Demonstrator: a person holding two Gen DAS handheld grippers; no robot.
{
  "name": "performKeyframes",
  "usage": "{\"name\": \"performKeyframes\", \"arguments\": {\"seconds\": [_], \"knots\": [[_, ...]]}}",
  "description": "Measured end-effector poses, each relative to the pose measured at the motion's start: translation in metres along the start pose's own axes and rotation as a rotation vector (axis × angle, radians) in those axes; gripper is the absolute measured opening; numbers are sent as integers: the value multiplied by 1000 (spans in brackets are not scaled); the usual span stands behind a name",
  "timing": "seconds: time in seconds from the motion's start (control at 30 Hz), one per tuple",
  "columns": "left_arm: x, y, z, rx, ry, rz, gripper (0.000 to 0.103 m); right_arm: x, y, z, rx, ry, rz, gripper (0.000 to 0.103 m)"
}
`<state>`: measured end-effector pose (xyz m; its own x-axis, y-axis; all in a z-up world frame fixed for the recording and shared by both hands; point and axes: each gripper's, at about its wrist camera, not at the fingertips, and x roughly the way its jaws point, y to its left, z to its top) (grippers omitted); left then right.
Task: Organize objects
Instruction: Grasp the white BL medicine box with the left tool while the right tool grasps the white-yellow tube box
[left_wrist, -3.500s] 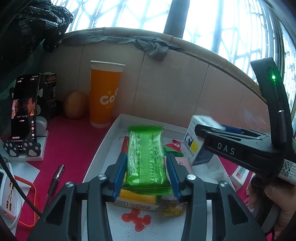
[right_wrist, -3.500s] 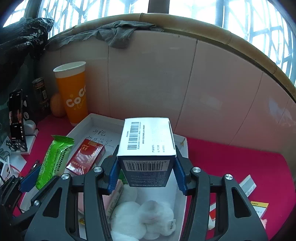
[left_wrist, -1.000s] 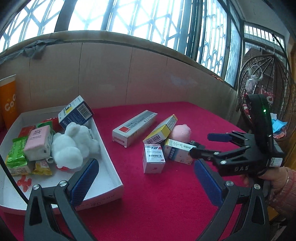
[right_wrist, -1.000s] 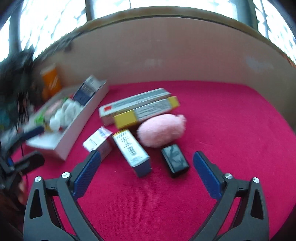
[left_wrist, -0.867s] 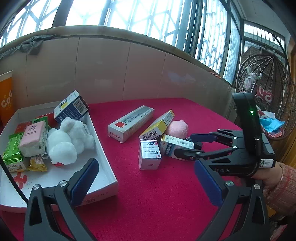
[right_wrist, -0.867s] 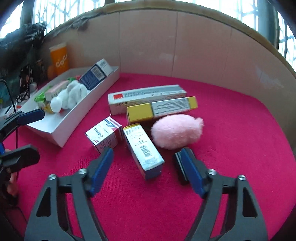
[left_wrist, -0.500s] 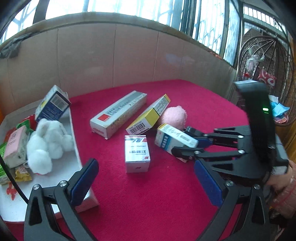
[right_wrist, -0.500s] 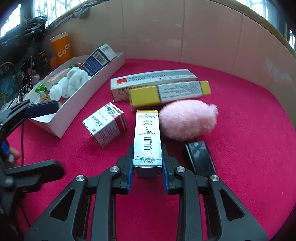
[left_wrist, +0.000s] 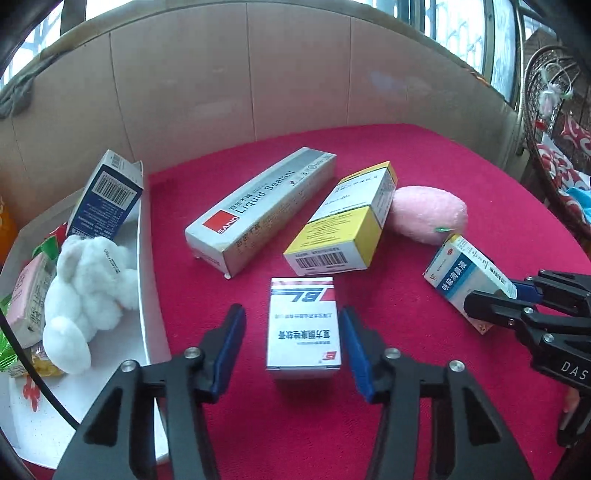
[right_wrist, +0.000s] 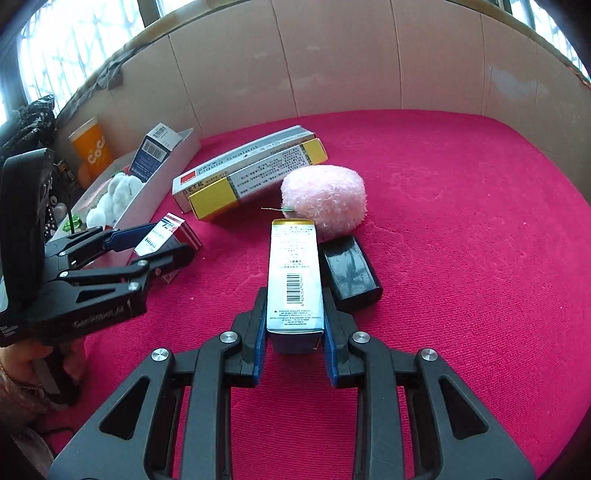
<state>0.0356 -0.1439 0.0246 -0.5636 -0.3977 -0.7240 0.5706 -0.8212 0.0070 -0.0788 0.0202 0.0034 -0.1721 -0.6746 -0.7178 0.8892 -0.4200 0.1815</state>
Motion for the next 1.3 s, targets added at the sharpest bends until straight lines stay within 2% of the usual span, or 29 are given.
{"name": "performKeyframes", "arguments": {"seconds": [0.1,0.23,0.33,0.43,0.6,0.73,0.8,0.93,0.97,1.0,1.1,1.27,1.3], "knots": [[-6,0,-2,1,-18,13,49,-2,1,0,-3,0,-2,24],[-24,-11,-2,72,-115,39,49,-2,0,0,3,-5,-2,24],[-22,-24,0,135,-93,26,49,-1,-2,1,10,-2,3,24],[-18,-28,-1,135,-83,80,49,-1,-3,0,13,0,5,24],[-25,-22,-1,104,-88,36,49,-1,-4,1,11,1,7,24],[-32,-32,-9,170,-133,17,49,-2,-7,1,26,-2,18,24],[-26,-33,-5,154,-112,-1,49,-3,-7,1,31,-5,19,24],[-25,-13,-1,56,-105,15,50,-4,-7,0,31,-9,19,24],[-19,-14,4,44,-101,20,55,-4,-7,0,30,-9,19,24],[-15,-9,5,25,-79,19,60,-4,-7,0,30,-9,20,24],[-4,-3,3,-9,-17,-4,61,-4,-7,0,34,-11,25,24],[-3,-14,0,41,-6,-13,60,-5,-8,-1,39,-14,32,24],[-1,-16,0,46,-2,-11,53,-5,-7,-1,38,-15,33,24]]}}
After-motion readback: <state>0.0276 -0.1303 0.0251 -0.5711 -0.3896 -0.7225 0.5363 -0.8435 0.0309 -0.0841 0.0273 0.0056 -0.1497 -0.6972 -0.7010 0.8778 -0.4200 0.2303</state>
